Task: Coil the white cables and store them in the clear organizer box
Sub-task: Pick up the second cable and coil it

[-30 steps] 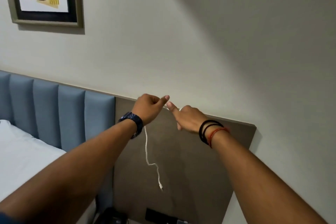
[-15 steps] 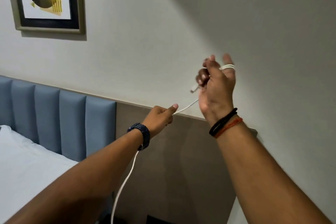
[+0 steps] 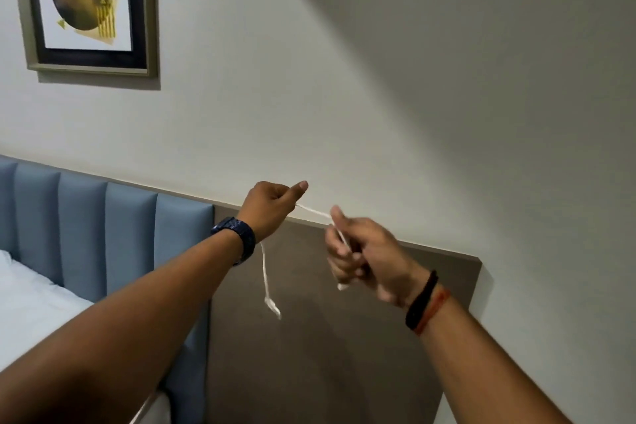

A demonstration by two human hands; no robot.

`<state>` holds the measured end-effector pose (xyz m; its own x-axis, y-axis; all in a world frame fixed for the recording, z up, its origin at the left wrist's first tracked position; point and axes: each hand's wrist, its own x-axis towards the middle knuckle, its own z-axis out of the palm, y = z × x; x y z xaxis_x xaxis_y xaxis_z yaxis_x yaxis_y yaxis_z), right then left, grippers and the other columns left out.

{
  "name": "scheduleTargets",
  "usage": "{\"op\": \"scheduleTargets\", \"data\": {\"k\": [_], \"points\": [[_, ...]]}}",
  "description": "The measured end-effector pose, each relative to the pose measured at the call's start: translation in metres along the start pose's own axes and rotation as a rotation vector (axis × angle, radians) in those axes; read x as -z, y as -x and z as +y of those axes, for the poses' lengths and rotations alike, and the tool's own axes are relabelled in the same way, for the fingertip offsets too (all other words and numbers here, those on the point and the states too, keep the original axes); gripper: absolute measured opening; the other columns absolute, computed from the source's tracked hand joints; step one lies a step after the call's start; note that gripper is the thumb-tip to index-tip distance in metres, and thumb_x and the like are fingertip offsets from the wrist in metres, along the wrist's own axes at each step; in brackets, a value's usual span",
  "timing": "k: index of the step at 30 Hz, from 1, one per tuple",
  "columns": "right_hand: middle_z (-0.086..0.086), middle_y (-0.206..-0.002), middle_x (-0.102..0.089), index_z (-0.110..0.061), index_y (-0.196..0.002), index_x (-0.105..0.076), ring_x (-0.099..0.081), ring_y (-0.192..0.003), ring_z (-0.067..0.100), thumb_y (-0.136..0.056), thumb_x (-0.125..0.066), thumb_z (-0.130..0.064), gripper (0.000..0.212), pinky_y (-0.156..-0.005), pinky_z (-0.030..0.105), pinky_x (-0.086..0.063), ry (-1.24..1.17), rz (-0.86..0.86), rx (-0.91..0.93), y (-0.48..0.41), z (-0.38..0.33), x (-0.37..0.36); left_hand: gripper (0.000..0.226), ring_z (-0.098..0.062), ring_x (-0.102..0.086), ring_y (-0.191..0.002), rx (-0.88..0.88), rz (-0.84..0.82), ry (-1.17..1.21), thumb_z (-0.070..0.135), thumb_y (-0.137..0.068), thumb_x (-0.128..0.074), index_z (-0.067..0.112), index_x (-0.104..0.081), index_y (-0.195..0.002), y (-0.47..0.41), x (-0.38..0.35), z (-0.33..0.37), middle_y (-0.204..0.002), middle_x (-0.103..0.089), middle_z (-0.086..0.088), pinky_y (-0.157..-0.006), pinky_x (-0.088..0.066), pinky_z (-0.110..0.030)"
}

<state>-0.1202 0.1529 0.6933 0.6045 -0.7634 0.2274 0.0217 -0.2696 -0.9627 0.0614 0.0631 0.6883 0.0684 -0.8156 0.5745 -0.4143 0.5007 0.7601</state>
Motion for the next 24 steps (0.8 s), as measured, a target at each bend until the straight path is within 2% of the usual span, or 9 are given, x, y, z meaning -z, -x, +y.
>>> {"op": "scheduleTargets", "data": {"k": [2,5,7,10,12,14,16,20,24], "points": [[-0.01,-0.041,-0.03,-0.017,-0.059,-0.046,-0.024,-0.037,0.009,-0.094,-0.037,-0.042,0.045,-0.043,0.023,-0.025,-0.301,-0.045,0.182,-0.003,-0.019,-0.008,0.064,-0.016,-0.028,-0.046,0.024,-0.031,0.072,0.055,-0.087,-0.051,0.019,-0.03,-0.038,0.008,-0.012,0.0,-0.03,-0.029,0.009,-0.055,-0.025,-0.026],[-0.007,-0.054,-0.04,-0.015,-0.079,-0.052,-0.031,-0.043,0.007,-0.096,-0.042,-0.026,0.022,-0.045,0.021,-0.028,-0.457,0.21,0.464,-0.017,-0.046,-0.011,0.064,-0.009,-0.025,-0.037,0.063,-0.148,0.081,0.056,-0.089,-0.045,0.018,-0.041,-0.037,0.02,-0.029,0.001,-0.032,-0.038,0.01,-0.048,-0.023,-0.023],[-0.002,-0.071,-0.049,-0.015,-0.096,-0.051,-0.043,-0.053,0.009,-0.095,-0.045,-0.014,0.007,-0.052,0.022,-0.038,-0.2,0.634,0.603,-0.027,-0.054,-0.006,0.064,-0.009,-0.022,-0.035,0.052,-0.232,0.054,0.058,-0.088,-0.043,0.019,-0.037,-0.038,0.027,-0.033,0.001,-0.037,-0.034,0.01,-0.046,-0.022,-0.022],[0.005,-0.093,-0.053,-0.003,-0.118,-0.047,-0.053,-0.083,0.015,-0.095,-0.045,-0.014,0.026,-0.076,0.006,-0.037,0.565,1.233,0.665,-0.035,-0.045,0.02,0.059,-0.011,-0.019,-0.038,0.0,-0.27,-0.012,0.06,-0.086,-0.045,0.02,-0.032,-0.046,0.031,-0.028,0.003,-0.045,-0.03,0.005,-0.045,-0.021,-0.022],[0.012,-0.098,-0.061,0.0,-0.115,-0.052,-0.058,-0.092,0.025,-0.095,-0.044,-0.032,0.038,-0.083,0.019,-0.041,1.045,1.201,0.514,-0.031,-0.031,0.035,0.058,-0.011,-0.02,-0.039,-0.021,-0.219,-0.019,0.059,-0.086,-0.048,0.019,-0.033,-0.046,0.029,-0.019,0.005,-0.046,-0.03,0.005,-0.045,-0.022,-0.022],[0.012,-0.085,-0.066,-0.007,-0.088,-0.059,-0.063,-0.083,0.03,-0.092,-0.031,-0.056,0.057,-0.07,0.033,-0.044,1.51,0.975,0.222,-0.023,-0.009,0.041,0.059,-0.011,-0.021,-0.04,-0.041,-0.134,-0.009,0.057,-0.086,-0.05,0.02,-0.031,-0.043,0.024,-0.009,0.006,-0.044,-0.031,0.006,-0.046,-0.022,-0.023],[0.003,-0.06,-0.054,-0.013,-0.061,-0.047,-0.063,-0.068,0.029,-0.086,-0.015,-0.069,0.069,-0.058,0.032,-0.037,1.625,0.742,0.008,-0.018,0.012,0.041,0.062,-0.01,-0.021,-0.039,-0.066,-0.093,-0.025,0.054,-0.086,-0.052,0.019,-0.029,-0.04,0.017,-0.002,0.008,-0.04,-0.029,0.01,-0.046,-0.023,-0.024],[0.005,-0.06,-0.053,-0.012,-0.057,-0.042,-0.053,-0.063,0.026,-0.087,-0.028,-0.066,0.064,-0.063,0.031,-0.036,1.122,0.768,-0.25,-0.025,0.028,0.049,0.061,-0.011,-0.018,-0.038,-0.086,-0.123,-0.075,0.051,-0.086,-0.054,0.02,-0.027,-0.041,0.016,0.003,0.005,-0.04,-0.024,0.008,-0.047,-0.021,-0.024],[0.009,-0.069,-0.059,-0.009,-0.078,-0.048,-0.038,-0.036,0.01,-0.094,-0.045,-0.016,0.018,-0.041,0.019,-0.027,-0.133,1.004,-0.111,-0.022,0.006,0.071,0.062,-0.01,-0.016,-0.037,-0.089,-0.226,-0.154,0.047,-0.086,-0.057,0.02,-0.025,-0.04,0.023,0.006,-0.011,-0.038,-0.021,0.009,-0.044,-0.023,-0.022]]}}
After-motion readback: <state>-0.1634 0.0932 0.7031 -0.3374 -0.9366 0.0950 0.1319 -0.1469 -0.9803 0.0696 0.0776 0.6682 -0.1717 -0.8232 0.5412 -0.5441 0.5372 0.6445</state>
